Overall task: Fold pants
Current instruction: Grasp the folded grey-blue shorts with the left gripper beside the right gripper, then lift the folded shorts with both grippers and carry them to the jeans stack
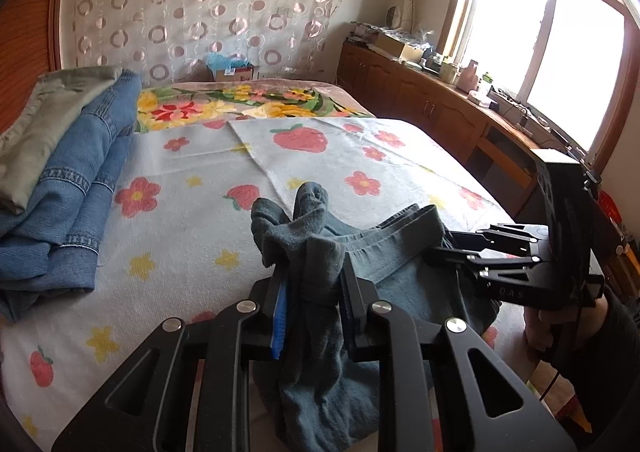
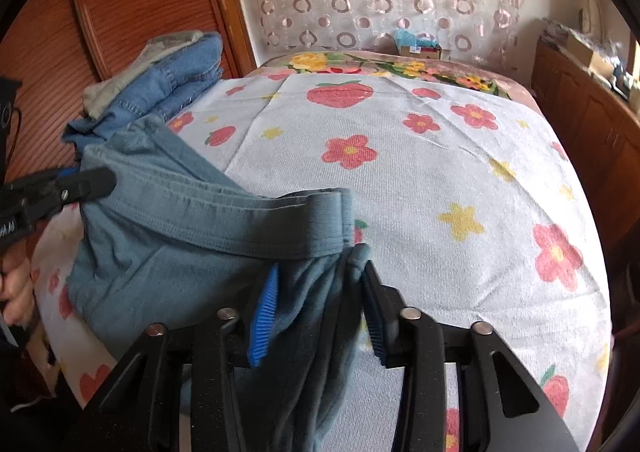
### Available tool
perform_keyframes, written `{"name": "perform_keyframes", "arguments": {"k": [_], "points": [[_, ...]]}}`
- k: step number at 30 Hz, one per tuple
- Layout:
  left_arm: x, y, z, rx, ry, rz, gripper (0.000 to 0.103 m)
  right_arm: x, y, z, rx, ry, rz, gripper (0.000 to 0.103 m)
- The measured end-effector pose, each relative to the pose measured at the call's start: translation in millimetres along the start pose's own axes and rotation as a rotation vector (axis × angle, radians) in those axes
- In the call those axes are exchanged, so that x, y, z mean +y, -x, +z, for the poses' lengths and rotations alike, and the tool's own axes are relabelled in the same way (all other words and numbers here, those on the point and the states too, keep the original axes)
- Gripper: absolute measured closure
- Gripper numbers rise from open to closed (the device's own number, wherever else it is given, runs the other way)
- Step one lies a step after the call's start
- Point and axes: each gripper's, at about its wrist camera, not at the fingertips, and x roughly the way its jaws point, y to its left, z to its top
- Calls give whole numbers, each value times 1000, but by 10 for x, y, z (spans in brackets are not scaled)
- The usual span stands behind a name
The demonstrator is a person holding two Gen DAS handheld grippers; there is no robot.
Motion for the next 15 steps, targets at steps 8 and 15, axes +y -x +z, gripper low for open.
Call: {"name": "perform_keyframes", "arguments": {"k": [8, 15], "points": [[-115, 176, 14, -44, -30, 13, 82, 40, 184, -44, -49, 1, 36, 91], [-221, 464, 132, -122, -55, 16, 83, 212, 538, -4, -152, 75, 16, 91]]}}
